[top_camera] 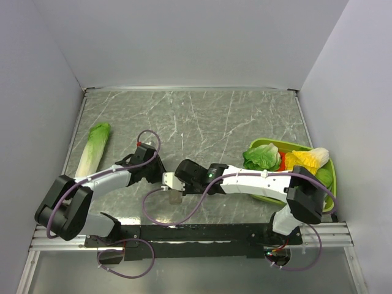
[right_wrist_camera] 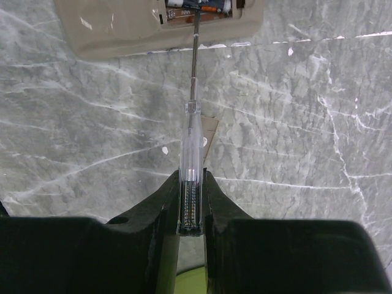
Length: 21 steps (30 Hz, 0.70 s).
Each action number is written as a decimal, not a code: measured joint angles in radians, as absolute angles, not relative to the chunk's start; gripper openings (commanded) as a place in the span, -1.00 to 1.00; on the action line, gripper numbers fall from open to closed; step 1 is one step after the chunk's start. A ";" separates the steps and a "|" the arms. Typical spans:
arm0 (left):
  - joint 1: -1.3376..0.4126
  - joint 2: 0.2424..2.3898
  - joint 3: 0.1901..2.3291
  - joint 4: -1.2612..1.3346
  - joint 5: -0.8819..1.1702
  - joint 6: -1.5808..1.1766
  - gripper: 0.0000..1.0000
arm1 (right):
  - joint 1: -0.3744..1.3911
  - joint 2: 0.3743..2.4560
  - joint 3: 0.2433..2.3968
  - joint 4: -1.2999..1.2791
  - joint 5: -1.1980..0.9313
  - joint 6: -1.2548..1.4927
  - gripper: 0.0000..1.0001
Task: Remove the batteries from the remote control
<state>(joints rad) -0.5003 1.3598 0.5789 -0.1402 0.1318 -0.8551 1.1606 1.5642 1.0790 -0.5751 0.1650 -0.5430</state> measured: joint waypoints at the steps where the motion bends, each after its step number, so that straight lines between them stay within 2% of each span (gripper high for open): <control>1: -0.503 1.360 0.577 -0.139 0.134 -0.855 -0.32 | 1.161 1.569 1.081 -0.575 0.165 -0.542 -1.00; 8: -0.513 1.359 0.576 -0.139 0.125 -0.855 -0.30 | 1.167 1.593 1.100 -0.588 0.178 -0.525 -1.00; 13: -0.519 1.359 0.576 -0.139 0.118 -0.858 -0.49 | 1.167 1.594 1.098 -0.583 0.179 -0.504 -1.00; 21: -0.523 1.359 0.576 -0.135 0.117 -0.860 -0.52 | 1.155 1.580 0.994 -0.506 0.210 -0.419 -1.00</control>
<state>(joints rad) -0.5232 1.3590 0.5758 -0.1352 0.1169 -0.8597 1.1549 1.5799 0.9939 -0.5060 0.2096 -0.4191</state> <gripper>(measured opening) 0.245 0.225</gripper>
